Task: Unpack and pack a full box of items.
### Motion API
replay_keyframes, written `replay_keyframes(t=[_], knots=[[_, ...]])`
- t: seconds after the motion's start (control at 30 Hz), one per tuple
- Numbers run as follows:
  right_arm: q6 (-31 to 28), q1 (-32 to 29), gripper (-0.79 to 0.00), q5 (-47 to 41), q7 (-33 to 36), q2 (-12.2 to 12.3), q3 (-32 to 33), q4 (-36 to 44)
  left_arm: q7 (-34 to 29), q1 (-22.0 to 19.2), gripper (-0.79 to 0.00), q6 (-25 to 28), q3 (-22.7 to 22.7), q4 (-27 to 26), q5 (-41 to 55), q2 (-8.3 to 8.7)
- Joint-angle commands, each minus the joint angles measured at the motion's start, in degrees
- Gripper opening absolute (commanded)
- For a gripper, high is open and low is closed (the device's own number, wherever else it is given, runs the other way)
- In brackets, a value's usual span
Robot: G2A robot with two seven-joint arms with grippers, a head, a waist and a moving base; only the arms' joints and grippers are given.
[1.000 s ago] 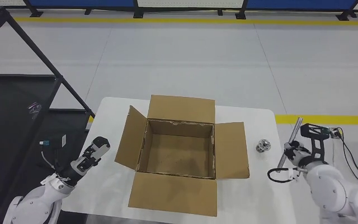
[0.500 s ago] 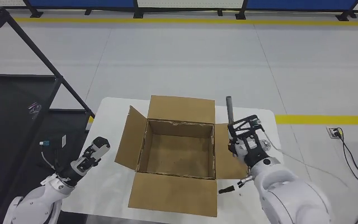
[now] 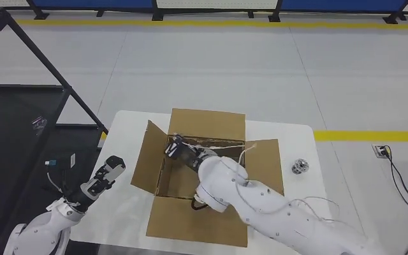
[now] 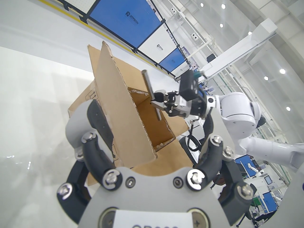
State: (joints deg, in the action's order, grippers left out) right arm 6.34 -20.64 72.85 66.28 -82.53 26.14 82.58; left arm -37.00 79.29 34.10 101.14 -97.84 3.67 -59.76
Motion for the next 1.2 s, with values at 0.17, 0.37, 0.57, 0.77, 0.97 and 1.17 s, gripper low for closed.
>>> replay_keyframes(t=[0.17,0.37,0.57,0.77,0.97,1.17], knots=[[1.8,3.5,-0.785,-2.8,1.5,-7.6,-6.4,-16.2,0.0,0.0,0.0,0.0,0.0,0.0,0.0,0.0],[1.3,3.6,-0.785,-5.3,-1.3,-12.6,-8.2,-27.2,0.0,0.0,0.0,0.0,0.0,0.0,0.0,0.0],[1.6,3.5,-0.785,-5.5,-3.5,-16.1,-8.7,-35.0,0.0,0.0,0.0,0.0,0.0,0.0,0.0,0.0],[2.1,3.1,-0.785,-4.8,-4.9,-19.2,-9.0,-42.2,0.0,0.0,0.0,0.0,0.0,0.0,0.0,0.0],[0.6,3.6,-0.665,-6.1,-6.3,-21.8,-8.0,-49.3,0.0,0.0,0.0,0.0,0.0,0.0,0.0,0.0],[-0.4,4.4,-0.456,-6.9,-8.0,-23.3,-6.6,-53.6,0.0,0.0,0.0,0.0,0.0,0.0,0.0,0.0]])
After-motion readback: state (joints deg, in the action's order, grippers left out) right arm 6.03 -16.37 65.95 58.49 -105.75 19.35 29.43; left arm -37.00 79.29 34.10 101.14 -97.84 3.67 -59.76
